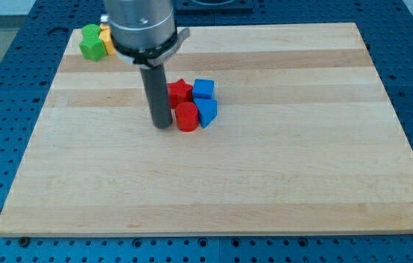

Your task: Slide red circle slightly right and up

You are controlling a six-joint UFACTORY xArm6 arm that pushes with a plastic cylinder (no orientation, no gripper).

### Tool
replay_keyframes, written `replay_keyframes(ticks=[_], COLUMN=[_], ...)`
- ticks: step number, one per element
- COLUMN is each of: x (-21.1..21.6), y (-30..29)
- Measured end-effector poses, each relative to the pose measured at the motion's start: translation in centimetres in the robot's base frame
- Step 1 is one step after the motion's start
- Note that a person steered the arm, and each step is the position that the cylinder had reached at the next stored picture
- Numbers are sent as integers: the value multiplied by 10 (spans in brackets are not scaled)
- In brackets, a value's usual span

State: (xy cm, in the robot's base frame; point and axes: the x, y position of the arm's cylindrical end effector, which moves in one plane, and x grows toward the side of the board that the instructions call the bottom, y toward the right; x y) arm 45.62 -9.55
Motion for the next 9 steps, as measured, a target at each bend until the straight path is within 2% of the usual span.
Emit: replay_keyframes(ticks=[1,2,4,9], x=[31,39,13,7], y=[-4,22,51,36])
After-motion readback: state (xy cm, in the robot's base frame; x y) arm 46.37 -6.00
